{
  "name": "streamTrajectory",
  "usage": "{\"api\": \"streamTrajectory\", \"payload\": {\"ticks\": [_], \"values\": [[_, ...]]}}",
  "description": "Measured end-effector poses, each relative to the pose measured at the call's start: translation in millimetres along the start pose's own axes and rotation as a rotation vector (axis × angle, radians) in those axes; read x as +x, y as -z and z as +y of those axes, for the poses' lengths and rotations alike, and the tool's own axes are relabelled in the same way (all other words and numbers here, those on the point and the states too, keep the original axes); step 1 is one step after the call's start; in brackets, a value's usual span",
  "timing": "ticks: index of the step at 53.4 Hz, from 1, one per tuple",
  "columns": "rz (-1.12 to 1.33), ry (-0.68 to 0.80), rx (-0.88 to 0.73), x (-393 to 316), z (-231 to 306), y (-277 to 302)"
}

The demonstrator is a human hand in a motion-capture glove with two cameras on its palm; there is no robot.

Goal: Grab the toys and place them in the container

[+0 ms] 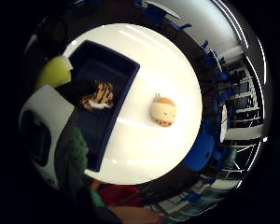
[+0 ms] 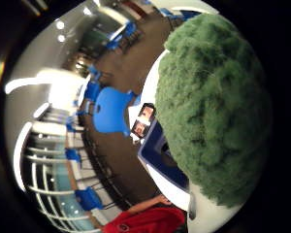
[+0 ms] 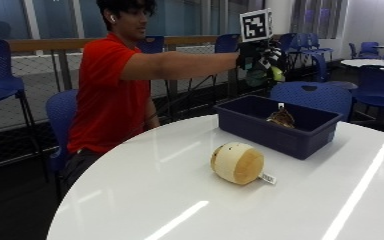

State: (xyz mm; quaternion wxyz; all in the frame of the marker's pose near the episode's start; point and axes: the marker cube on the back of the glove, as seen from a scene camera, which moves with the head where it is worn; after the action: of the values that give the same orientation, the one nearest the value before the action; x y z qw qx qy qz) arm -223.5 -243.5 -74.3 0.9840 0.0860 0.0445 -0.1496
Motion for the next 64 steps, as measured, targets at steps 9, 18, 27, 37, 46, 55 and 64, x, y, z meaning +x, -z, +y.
{"api": "streamTrajectory", "payload": {"ticks": [9,18,27,37,46,55,64], "values": [[-0.028,-0.021,-0.029,-19,-4,-14],[0.026,-0.05,-0.208,-21,1,-28],[0.029,0.102,-0.208,-2,11,-27],[0.002,-0.05,-0.167,29,15,-14],[0.022,-0.15,-0.174,98,30,-24],[0.063,-0.237,-0.221,156,50,-53],[0.066,-0.333,-0.249,210,65,-79]]}}
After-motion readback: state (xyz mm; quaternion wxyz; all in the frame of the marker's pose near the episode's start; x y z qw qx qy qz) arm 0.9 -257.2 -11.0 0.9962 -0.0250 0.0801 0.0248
